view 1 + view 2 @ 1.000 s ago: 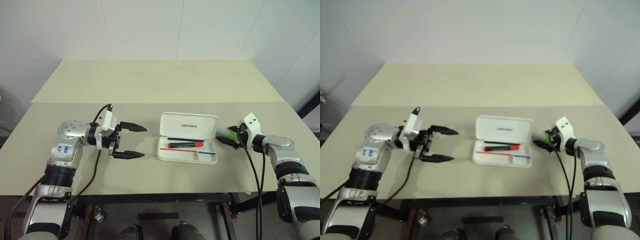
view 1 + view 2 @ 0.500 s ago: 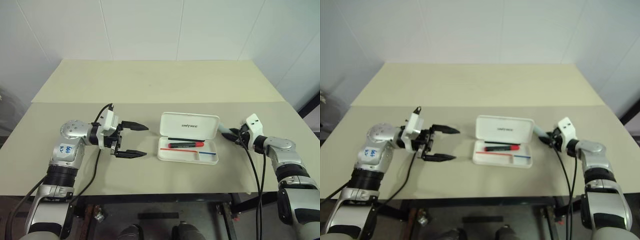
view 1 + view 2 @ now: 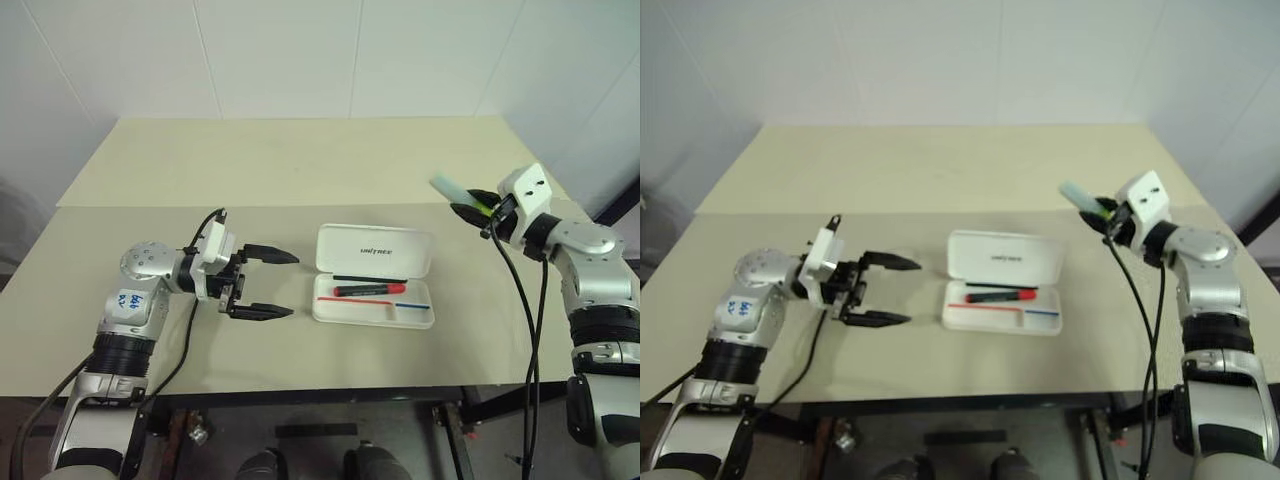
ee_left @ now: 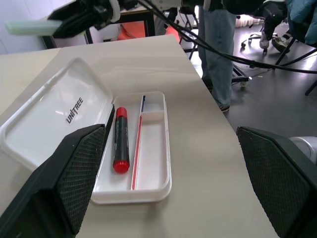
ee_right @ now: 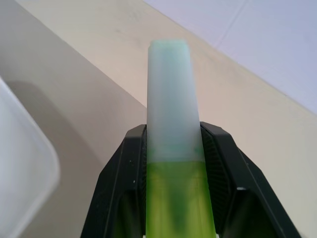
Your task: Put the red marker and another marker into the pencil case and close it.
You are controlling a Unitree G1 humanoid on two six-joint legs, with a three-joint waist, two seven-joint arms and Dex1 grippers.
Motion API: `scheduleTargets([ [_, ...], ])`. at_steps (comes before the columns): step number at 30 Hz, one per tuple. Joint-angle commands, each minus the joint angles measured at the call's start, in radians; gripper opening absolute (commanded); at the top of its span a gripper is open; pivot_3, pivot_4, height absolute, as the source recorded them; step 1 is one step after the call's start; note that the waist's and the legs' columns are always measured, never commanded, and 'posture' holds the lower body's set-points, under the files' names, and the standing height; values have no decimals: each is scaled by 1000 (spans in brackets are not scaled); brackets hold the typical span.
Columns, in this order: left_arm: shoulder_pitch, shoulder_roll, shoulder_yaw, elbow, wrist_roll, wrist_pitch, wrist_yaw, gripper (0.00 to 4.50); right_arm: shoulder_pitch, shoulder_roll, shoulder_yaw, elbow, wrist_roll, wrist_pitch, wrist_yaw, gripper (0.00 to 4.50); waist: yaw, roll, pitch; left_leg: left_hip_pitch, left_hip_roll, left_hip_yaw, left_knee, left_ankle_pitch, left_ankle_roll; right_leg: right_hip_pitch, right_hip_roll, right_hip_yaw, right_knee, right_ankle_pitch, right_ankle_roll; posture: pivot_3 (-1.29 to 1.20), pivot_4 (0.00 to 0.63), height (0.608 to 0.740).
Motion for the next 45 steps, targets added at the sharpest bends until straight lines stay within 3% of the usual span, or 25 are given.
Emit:
scheduleTargets([
  [1,15,13,34,-5,-32,-11,-11,4500,26,-39,-9,-250,67,120,36,1132,2,0,0,-1,0,0,-1,0,0,-1,0,0,0,0,0,0,150,740],
  [9,85,21,71,-7,-49,-28,-19,4500,163,-77,80,-686,245,454,190,1132,2,0,0,-3,0,0,-3,-2,3,-4,0,0,0,0,0,0,150,740],
  [14,112,28,86,3,-49,-48,-21,4500,193,-42,152,-774,280,519,202,1132,2,0,0,-3,0,1,-4,-2,4,-7,0,1,2,-1,-1,0,150,740],
  [28,161,47,106,-30,-64,-30,-1,4500,165,71,355,-606,173,439,253,1132,-1,-2,-1,-6,0,2,-5,-1,4,-11,0,1,3,-1,-2,0,150,740],
  [45,212,67,130,-85,-86,-10,17,4500,146,104,381,-447,70,321,292,1132,0,-2,-1,-6,0,2,-4,-1,4,-12,0,1,4,-1,-3,0,150,740],
])
